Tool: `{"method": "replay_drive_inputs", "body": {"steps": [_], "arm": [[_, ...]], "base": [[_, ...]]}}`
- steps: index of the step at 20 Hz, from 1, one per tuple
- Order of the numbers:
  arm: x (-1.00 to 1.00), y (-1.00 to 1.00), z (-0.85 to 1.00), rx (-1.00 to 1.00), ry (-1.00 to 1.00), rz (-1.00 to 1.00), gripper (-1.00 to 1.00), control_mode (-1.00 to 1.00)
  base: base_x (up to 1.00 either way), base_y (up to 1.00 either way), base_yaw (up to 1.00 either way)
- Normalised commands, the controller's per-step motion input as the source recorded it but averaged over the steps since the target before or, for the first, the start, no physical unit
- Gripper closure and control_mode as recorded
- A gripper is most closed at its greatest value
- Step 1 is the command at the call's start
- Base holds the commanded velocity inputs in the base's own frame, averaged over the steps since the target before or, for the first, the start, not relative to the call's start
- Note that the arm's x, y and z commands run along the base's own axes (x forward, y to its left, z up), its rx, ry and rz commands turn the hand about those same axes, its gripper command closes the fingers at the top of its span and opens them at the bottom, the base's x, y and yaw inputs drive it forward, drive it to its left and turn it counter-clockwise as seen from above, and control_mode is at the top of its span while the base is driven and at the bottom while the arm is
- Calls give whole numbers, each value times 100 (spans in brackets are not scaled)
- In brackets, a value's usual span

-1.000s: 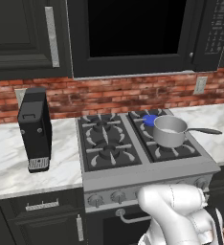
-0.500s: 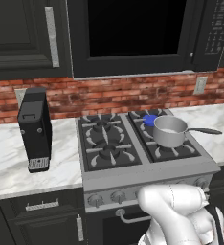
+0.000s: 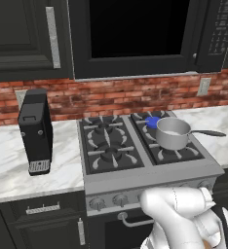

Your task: Turn off the rear right burner of the stove.

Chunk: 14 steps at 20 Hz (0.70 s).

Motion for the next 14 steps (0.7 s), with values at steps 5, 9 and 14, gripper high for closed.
{"method": "replay_drive_inputs", "body": {"steps": [5, 9, 14], "arm": [[7, 28, 14, -11, 0, 0, -100, -100], [4, 35, 13, -12, 0, 0, -100, -100], [15, 25, 15, -10, 0, 0, -100, -100]], "base": [[0, 0, 0], [0, 0, 0], [0, 0, 0]]}}
